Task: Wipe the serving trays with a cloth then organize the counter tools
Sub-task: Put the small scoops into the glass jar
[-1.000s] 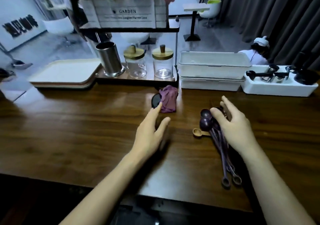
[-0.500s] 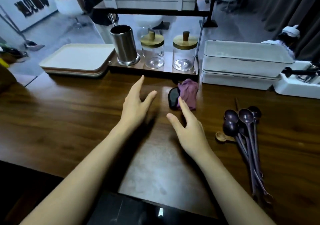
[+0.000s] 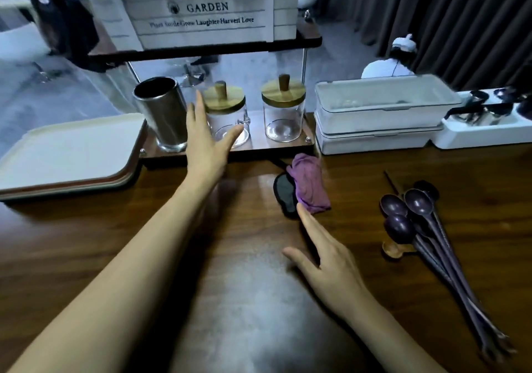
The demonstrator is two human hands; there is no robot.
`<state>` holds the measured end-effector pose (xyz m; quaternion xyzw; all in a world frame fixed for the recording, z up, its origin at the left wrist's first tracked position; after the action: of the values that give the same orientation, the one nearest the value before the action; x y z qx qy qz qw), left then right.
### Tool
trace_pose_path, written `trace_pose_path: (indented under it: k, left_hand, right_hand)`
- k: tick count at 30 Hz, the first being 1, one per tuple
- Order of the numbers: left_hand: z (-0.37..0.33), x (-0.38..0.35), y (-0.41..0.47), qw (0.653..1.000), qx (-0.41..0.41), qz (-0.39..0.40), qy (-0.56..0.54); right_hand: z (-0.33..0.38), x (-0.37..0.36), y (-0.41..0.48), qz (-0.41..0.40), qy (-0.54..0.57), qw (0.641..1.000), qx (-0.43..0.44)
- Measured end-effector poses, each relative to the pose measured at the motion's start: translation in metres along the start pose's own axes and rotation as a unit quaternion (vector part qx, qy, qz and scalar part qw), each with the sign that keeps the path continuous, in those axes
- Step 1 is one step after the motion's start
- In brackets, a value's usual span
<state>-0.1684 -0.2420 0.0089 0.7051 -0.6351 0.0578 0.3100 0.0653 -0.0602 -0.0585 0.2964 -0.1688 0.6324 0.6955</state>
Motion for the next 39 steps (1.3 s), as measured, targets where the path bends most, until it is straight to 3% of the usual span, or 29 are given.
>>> trace_pose_path:
  k: [24, 34, 39]
  left_hand:
    - [0.019, -0.003, 0.021, 1.0, -0.003, 0.009, -0.028]
    - [-0.006, 0.022, -0.099, 0.998, 0.017, 0.034, -0.042]
    - [-0.014, 0.015, -0.177, 0.996, 0.027, 0.075, -0.048]
  right_hand:
    - [0.001, -0.003, -0.003, 0.014, -0.026, 0.999, -0.012]
    - [-0.002, -0.001, -0.003, 0.002, 0.017, 1.0, -0.009]
    - [-0.002, 0.011, -0.007, -0.054, 0.122, 0.991, -0.001]
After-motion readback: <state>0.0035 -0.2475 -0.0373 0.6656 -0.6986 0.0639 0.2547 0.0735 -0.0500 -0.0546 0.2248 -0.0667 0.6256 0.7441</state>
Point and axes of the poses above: each hand's wrist, its own y-axis towards the middle knuckle, its own x-axis out of the back of the hand, z = x × y, the point moved 4 cm from there along y, towards the middle knuckle, and after that the axes turned 4 degrees about x, right-handed, at the moved point
